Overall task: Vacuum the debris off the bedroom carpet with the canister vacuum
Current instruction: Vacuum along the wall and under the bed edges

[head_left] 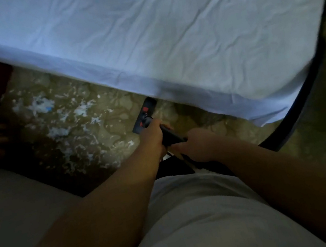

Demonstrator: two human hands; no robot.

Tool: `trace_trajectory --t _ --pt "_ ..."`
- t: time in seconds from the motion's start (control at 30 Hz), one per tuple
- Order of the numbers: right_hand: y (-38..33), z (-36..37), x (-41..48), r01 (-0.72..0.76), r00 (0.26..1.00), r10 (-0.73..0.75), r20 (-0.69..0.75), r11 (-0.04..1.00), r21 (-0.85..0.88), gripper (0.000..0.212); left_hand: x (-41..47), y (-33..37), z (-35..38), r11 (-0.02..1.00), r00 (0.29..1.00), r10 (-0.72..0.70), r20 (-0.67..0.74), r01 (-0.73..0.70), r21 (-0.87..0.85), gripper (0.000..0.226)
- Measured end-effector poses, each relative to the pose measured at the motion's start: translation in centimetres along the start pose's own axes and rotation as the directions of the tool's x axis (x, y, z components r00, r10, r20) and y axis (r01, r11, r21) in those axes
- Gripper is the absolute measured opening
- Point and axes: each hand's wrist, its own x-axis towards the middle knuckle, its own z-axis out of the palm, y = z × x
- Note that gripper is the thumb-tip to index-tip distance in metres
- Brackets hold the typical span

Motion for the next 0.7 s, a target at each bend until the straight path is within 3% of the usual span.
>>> trace_trajectory --t 0.13,0.23,0.37,0.57,0.7 --pt "7.7 -2.7 -4.2 -0.046 0.995 0.048 -0.091 0.999 0.027 0.05 -3.1 -4.1 7.8 0.998 0.998 -0.008 0.059 0.004 0.062 0.016" --pt "14.8 -3.9 -7.8 -0.076 0.989 0.09 -0.121 0.99 0.12 0.049 -5.5 -8.6 13.9 0.995 0.996 -0.03 0.089 0.021 0.102 0.009" --pt "23.3 -4.6 -13.1 -0.134 0.974 0.174 -0.144 0.958 0.254 0.044 -7.6 -15.7 21.0 0.979 0.991 -0.044 0.129 0.017 0.201 0.015" --pt "32.8 -5.7 -19.8 -0.131 0.963 0.187 -0.196 0.955 0.266 0.03 -7.1 -26.3 29.6 0.944 0.987 -0.041 0.157 -0.013 0.33 0.072" --pt "36.3 -5.5 -22.5 -0.176 0.954 0.23 -0.19 0.948 0.267 0.031 -12.1 -29.1 31.5 0.908 0.97 -0.08 0.229 -0.024 0.419 0.064"
